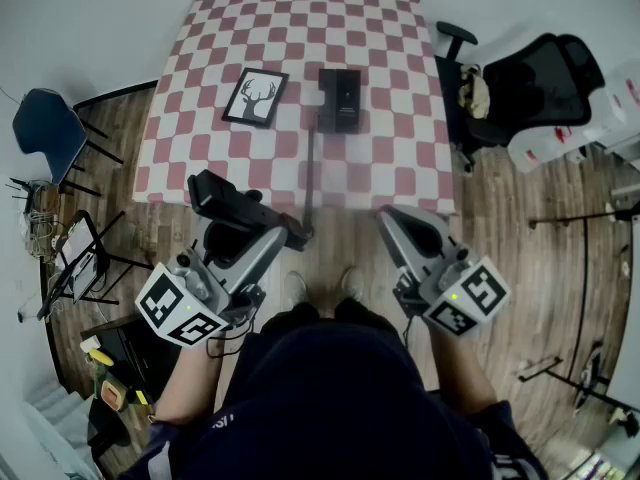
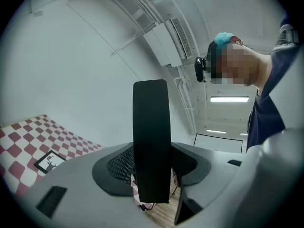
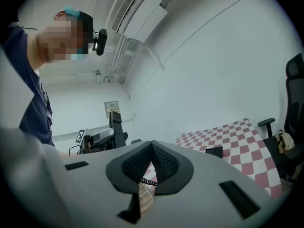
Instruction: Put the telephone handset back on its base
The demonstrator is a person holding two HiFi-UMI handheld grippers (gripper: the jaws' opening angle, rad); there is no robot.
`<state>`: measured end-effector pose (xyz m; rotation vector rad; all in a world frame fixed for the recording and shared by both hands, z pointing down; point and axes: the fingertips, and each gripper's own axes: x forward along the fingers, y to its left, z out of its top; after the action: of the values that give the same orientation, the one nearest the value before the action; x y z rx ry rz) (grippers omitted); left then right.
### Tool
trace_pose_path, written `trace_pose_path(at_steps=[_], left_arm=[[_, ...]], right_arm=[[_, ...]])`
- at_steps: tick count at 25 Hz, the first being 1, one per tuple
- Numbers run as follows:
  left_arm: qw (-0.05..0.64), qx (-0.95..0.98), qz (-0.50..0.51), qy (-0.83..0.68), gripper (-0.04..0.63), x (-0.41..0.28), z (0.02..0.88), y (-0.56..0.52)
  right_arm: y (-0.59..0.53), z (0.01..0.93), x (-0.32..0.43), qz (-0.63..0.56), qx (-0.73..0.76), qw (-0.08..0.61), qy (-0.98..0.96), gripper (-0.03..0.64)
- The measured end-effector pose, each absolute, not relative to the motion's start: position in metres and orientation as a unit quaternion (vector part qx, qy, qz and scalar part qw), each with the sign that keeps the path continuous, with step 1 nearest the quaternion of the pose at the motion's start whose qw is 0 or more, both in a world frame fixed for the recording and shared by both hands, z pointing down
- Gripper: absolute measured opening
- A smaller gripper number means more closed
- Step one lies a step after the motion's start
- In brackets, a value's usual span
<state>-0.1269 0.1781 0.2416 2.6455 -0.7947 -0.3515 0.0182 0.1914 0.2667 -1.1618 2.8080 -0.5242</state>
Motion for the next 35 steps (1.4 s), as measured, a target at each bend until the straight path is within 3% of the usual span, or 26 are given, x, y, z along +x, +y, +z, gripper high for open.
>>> trace_pose_path(at_steps=[35], left_arm=[[0.159,0.906,-0.098,-0.380,0.249,-0.043,0.250,0.186]], right_arm=[[0.189,0.292,0.136,-0.195,-0.315,0.042,0.928,0.018]])
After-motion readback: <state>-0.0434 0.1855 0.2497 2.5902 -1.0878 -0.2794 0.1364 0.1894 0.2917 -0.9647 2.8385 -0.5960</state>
